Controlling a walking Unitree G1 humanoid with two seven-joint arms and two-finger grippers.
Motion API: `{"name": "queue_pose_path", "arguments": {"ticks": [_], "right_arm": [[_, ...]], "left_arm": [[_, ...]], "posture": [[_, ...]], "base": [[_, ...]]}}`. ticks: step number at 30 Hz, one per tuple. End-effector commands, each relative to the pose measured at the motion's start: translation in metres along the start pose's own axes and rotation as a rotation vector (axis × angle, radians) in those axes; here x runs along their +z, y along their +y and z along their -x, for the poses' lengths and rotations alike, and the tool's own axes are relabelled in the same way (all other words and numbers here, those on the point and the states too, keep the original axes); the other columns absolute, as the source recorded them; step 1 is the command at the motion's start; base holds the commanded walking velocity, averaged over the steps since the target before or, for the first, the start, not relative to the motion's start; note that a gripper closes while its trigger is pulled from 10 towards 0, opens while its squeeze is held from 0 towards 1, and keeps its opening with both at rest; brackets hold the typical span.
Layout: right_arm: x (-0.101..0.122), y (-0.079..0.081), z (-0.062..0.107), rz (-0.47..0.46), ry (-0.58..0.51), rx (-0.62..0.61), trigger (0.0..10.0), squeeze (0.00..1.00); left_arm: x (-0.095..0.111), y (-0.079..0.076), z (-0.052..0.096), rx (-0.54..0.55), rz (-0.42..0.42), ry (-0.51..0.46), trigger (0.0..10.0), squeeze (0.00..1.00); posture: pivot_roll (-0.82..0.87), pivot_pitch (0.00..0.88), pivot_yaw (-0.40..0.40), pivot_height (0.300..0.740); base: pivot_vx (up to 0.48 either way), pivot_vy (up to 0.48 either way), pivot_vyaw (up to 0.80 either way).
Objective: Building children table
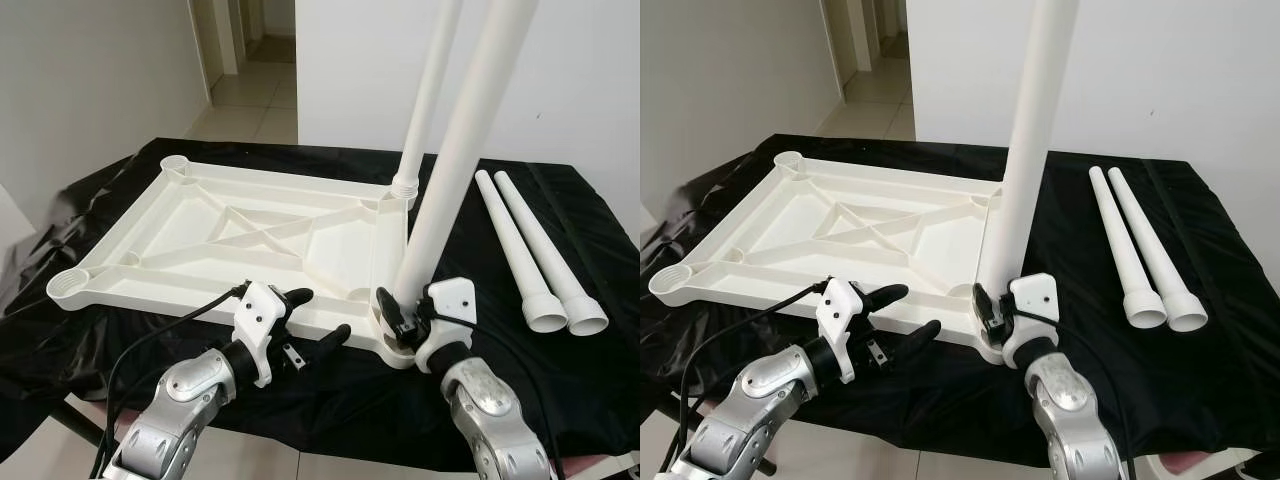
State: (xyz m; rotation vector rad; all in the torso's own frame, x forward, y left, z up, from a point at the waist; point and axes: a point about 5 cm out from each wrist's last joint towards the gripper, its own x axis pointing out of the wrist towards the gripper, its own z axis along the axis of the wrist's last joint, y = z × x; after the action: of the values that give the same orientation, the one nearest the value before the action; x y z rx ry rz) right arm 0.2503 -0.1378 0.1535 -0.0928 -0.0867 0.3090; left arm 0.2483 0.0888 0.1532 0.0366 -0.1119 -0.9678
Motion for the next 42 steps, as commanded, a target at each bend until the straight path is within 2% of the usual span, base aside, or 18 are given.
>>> {"name": "queue_pose_path", "arguments": {"ticks": [1,13,14,21,26,27,28,29,31,37,42], "right_arm": [[-0.001,0.002,0.003,0.001,0.005,0.013,10.0,0.0],[-0.005,0.006,0.014,0.074,0.022,0.074,10.0,0.0],[-0.007,0.005,0.017,0.108,0.019,0.11,10.0,0.0],[-0.008,0.007,0.02,0.116,0.024,0.149,10.0,0.0],[-0.008,0.012,0.022,0.079,0.02,0.193,10.0,0.0],[-0.009,0.011,0.023,0.029,0.03,0.184,10.0,0.0],[-0.009,0.011,0.023,0.029,0.03,0.184,10.0,0.0],[-0.011,0.009,0.023,-0.027,0.039,0.168,10.0,0.0],[-0.015,0.003,0.022,-0.079,0.053,0.137,10.0,0.0],[-0.02,-0.003,0.019,-0.134,0.075,0.114,10.0,0.0],[-0.025,-0.004,0.019,-0.145,0.092,0.109,10.0,0.0]], "left_arm": [[0.001,0.0,0.001,-0.054,0.003,0.007,10.0,0.0],[0.005,0.004,-0.002,-0.053,0.0,0.001,10.0,0.0],[0.006,0.004,-0.002,-0.05,0.001,-0.001,10.0,0.0],[0.006,0.004,-0.001,-0.049,0.004,-0.001,10.0,0.0],[0.005,0.003,0.001,-0.044,0.005,0.004,10.0,0.0],[0.005,0.004,0.001,-0.043,0.005,0.005,10.0,0.0],[0.005,0.004,0.001,-0.043,0.005,0.005,10.0,0.0],[0.005,0.004,0.001,-0.043,0.005,0.007,10.0,0.0],[0.005,0.005,0.001,-0.044,0.004,0.008,10.0,0.0],[0.006,0.005,0.001,-0.048,0.0,0.007,10.0,0.0],[0.007,0.006,0.001,-0.044,-0.004,0.005,10.0,0.0]], "posture": [[0.0,0.05,0.04,0.74],[0.0,0.053,0.042,0.74],[0.0,0.054,0.042,0.74],[0.01,0.056,0.036,0.74],[0.01,0.059,0.037,0.74],[0.01,0.059,0.038,0.74],[0.01,0.059,0.038,0.74],[0.01,0.06,0.037,0.74],[0.01,0.055,0.039,0.74],[0.01,0.048,0.037,0.74],[0.02,0.043,0.032,0.74]], "base": [[0.0,0.0,0.0],[0.0,0.0,0.0],[0.0,0.0,0.0],[0.0,0.0,0.0],[0.0,0.0,0.0],[0.0,0.0,0.0],[0.0,0.0,0.0],[0.0,0.0,0.0],[0.0,0.0,0.0],[0.0,0.0,0.0],[0.0,0.0,0.0]]}}
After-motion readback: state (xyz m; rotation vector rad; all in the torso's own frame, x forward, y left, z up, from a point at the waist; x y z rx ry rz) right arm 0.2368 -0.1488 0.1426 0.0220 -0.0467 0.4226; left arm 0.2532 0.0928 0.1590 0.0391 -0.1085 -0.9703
